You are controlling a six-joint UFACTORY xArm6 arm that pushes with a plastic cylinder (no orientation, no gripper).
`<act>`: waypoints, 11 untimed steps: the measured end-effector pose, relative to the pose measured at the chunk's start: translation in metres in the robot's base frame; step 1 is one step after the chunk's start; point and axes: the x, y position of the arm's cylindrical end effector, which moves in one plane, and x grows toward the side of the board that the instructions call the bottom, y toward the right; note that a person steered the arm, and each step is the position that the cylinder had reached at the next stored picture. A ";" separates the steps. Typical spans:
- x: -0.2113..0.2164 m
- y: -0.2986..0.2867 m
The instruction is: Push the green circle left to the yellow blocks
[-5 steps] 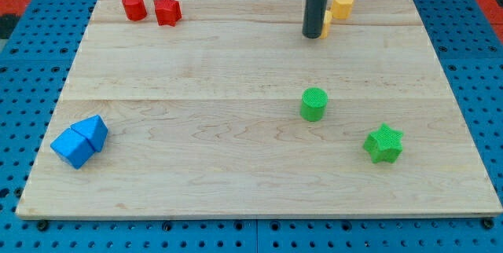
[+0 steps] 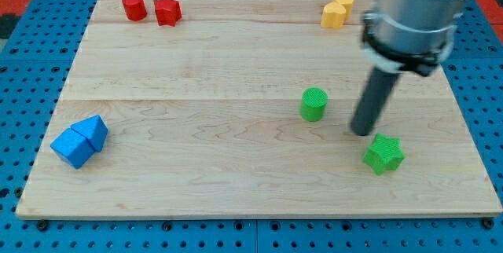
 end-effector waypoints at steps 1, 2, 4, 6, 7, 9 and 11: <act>-0.079 -0.063; -0.056 -0.058; -0.078 -0.092; -0.085 -0.110; -0.113 -0.159; -0.174 -0.128; -0.207 -0.080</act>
